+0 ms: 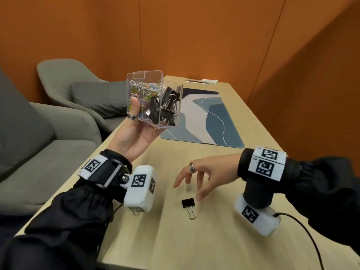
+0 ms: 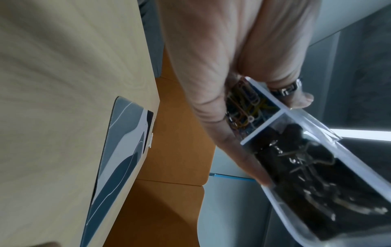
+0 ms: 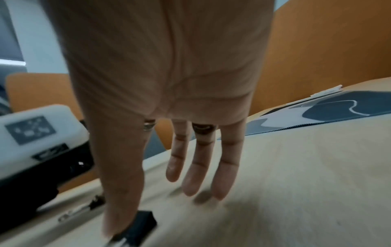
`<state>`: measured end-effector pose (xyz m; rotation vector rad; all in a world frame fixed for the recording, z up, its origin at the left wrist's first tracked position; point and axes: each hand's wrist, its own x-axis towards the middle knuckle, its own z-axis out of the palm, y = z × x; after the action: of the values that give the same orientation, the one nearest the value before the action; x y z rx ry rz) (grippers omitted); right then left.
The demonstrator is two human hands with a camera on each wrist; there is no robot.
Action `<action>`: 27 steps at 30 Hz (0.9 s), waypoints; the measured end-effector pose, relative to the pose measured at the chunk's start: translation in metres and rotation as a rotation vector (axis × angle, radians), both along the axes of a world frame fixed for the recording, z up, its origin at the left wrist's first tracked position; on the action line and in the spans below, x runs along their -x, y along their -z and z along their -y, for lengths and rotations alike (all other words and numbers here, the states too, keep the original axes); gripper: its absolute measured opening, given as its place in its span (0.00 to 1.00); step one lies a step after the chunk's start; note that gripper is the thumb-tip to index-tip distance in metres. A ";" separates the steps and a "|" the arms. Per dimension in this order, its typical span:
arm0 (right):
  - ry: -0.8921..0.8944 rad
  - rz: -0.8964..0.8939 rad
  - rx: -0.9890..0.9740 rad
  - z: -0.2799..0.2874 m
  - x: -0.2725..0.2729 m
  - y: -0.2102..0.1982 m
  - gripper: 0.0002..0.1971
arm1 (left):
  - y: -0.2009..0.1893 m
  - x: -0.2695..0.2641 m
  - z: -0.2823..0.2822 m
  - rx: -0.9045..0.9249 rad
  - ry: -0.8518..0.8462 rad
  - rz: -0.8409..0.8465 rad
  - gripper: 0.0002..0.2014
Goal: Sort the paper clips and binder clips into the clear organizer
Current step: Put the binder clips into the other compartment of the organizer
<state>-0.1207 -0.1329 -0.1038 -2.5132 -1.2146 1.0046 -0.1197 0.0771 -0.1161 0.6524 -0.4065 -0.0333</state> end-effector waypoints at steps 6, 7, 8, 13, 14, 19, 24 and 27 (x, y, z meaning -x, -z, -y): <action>-0.071 0.072 0.062 -0.018 0.001 0.020 0.18 | 0.008 0.002 -0.014 0.098 0.103 -0.060 0.30; -0.068 0.080 0.058 -0.019 0.001 0.021 0.16 | 0.010 0.002 -0.016 0.093 0.103 -0.070 0.33; -0.069 0.086 0.055 -0.019 0.001 0.021 0.14 | 0.011 0.003 -0.017 0.077 0.099 -0.077 0.36; -0.028 0.112 0.025 -0.016 0.002 0.027 0.10 | 0.015 0.005 -0.021 0.104 0.281 -0.146 0.28; -0.006 0.124 0.012 -0.015 0.002 0.029 0.09 | 0.018 0.003 -0.024 0.116 0.292 -0.180 0.29; 0.106 0.174 -0.071 -0.006 -0.003 0.017 0.09 | 0.030 0.002 -0.029 0.149 0.499 -0.243 0.48; 0.276 0.437 -0.445 -0.008 -0.019 -0.052 0.08 | 0.038 0.002 -0.025 0.123 0.451 -0.151 0.36; 0.303 0.584 -0.700 -0.021 -0.015 -0.096 0.09 | 0.040 0.004 -0.025 0.131 0.432 -0.165 0.26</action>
<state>-0.1054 -0.1118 -0.0075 -2.3224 -1.0024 -0.2341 -0.1240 0.1021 -0.1565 0.4200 -0.3804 -0.4649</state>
